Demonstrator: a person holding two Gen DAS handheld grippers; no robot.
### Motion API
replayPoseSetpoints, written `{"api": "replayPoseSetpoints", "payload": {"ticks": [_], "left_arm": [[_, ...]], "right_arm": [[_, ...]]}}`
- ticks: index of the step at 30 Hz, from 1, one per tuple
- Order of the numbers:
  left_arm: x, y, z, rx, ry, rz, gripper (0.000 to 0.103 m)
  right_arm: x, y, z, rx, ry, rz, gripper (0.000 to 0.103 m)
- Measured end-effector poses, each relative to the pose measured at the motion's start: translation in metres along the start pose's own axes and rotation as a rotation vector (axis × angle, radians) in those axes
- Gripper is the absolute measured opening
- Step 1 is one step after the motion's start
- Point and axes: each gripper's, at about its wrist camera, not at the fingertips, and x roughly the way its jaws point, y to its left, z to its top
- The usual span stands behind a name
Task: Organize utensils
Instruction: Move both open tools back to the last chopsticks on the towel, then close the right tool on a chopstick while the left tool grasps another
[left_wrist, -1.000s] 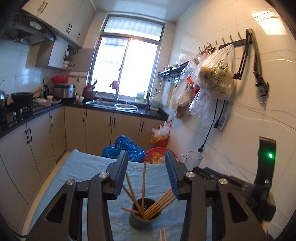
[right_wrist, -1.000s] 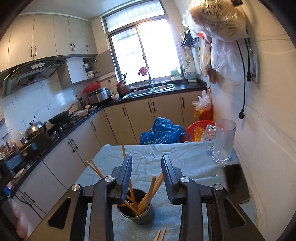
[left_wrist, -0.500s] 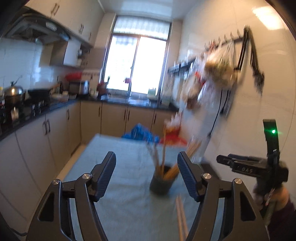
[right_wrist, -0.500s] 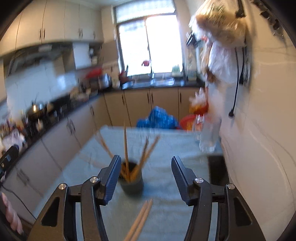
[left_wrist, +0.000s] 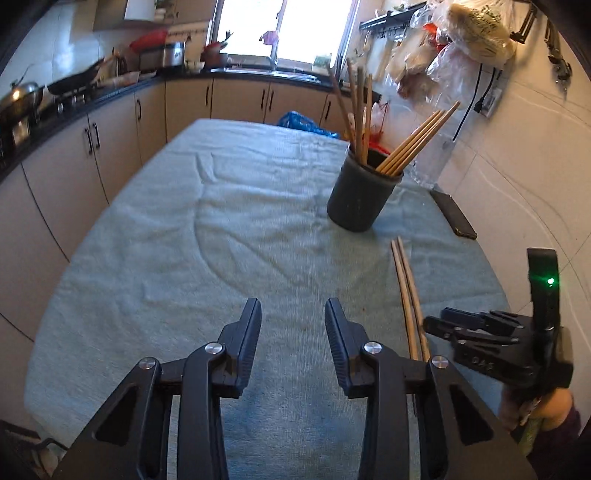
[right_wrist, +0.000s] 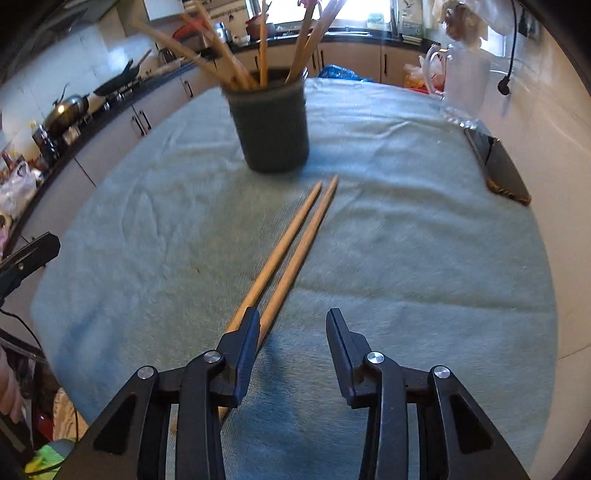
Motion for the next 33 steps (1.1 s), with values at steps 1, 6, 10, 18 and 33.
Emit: {"api": "replayPoseSetpoints", "payload": {"ticks": [1, 6, 10, 18, 33], "left_arm": [[0.001, 0.000, 0.000, -0.001, 0.004, -0.001, 0.035], [0.013, -0.013, 0.003, 0.008, 0.035, -0.024, 0.034], [0.029, -0.039, -0.005, 0.067, 0.094, -0.083, 0.035], [0.068, -0.109, -0.014, 0.249, 0.189, -0.165, 0.035], [0.102, -0.087, -0.012, 0.094, 0.297, -0.103, 0.007]], "right_arm": [[0.004, 0.002, 0.000, 0.000, 0.000, -0.004, 0.041], [0.014, 0.010, 0.005, -0.022, -0.013, -0.105, 0.019], [0.011, -0.007, 0.003, 0.051, -0.018, -0.102, 0.008], [-0.015, -0.062, -0.023, 0.208, -0.037, -0.108, 0.008], [-0.026, -0.066, -0.039, 0.242, -0.041, -0.055, 0.008]]}}
